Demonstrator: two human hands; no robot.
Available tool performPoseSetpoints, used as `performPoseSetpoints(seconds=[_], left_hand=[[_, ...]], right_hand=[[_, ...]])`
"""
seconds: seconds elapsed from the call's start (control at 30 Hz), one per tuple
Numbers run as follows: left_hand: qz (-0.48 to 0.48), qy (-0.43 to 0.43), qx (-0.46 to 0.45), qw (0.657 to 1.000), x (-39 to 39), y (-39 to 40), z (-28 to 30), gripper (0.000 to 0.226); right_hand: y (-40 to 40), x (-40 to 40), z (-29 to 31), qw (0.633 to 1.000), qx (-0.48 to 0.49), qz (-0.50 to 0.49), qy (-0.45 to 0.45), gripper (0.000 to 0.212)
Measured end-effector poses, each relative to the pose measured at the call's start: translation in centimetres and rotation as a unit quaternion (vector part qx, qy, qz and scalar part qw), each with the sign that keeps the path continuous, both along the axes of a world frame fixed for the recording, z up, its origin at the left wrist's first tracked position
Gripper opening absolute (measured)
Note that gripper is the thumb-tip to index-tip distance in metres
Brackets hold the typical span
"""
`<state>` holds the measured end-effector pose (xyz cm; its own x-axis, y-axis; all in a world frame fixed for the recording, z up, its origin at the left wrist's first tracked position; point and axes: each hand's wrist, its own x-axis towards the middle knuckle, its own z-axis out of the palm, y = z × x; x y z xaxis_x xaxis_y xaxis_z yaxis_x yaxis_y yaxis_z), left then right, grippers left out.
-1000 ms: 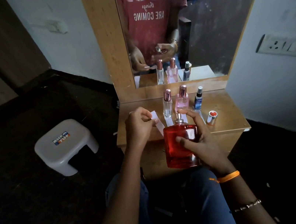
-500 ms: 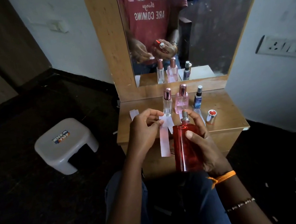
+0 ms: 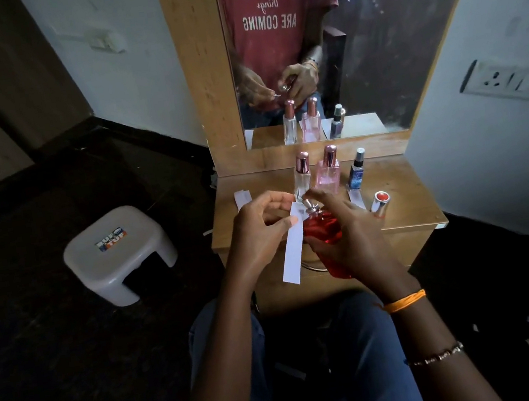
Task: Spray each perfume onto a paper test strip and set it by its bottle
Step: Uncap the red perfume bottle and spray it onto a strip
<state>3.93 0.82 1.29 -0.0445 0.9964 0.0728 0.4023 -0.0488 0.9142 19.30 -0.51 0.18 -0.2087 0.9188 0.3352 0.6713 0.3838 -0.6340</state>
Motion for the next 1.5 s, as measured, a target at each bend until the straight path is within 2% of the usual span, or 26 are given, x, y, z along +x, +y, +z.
performPoseSetpoints(seconds=[0.37, 0.5, 0.6, 0.73, 0.87, 1.0, 1.1, 1.23, 1.33, 1.4, 1.5], left_hand=[[-0.009, -0.011, 0.001, 1.0, -0.1, -0.2, -0.1, 0.028], [-0.004, -0.022, 0.0, 1.0, -0.1, -0.5, 0.1, 0.027], [0.014, -0.037, 0.011, 0.999, -0.1, -0.7, 0.5, 0.027], [0.046, -0.075, 0.017, 0.996, -0.5, -0.9, 0.9, 0.026], [0.055, -0.116, 0.007, 0.992, -0.8, -1.1, 1.1, 0.026], [0.056, -0.126, -0.006, 0.99, -0.6, -1.1, 1.5, 0.025], [0.053, -0.122, -0.011, 0.991, -0.3, -1.1, 1.7, 0.026], [0.049, -0.121, -0.016, 0.991, -0.1, -1.2, 1.9, 0.026], [0.046, -0.12, -0.02, 0.991, 0.0, -1.2, 2.0, 0.025], [0.044, -0.12, -0.022, 0.992, 0.0, -1.2, 2.1, 0.025], [0.048, -0.114, -0.029, 0.992, -0.1, -1.2, 2.0, 0.025]], right_hand=[[-0.1, -0.3, 0.3, 0.999, 0.003, 0.001, -0.036, 0.068], [-0.2, -0.3, 0.5, 1.0, -0.016, 0.005, 0.0, 0.068], [-0.3, -0.1, 0.4, 0.993, -0.069, 0.021, 0.091, 0.071], [-0.2, 0.9, -0.3, 0.938, -0.153, 0.077, 0.302, 0.066], [-0.5, 1.5, -1.3, 0.885, -0.189, 0.098, 0.414, 0.067], [-0.8, 1.4, -1.7, 0.835, -0.207, 0.133, 0.493, 0.064], [-0.9, 1.2, -2.0, 0.803, -0.232, 0.149, 0.528, 0.074], [-1.2, 1.0, -2.3, 0.763, -0.257, 0.173, 0.567, 0.076], [-1.3, 0.6, -2.3, 0.699, -0.29, 0.211, 0.619, 0.078], [-1.5, 0.4, -2.3, 0.686, -0.301, 0.203, 0.631, 0.093], [-1.7, 0.0, -2.1, 0.68, -0.318, 0.138, 0.646, 0.137]])
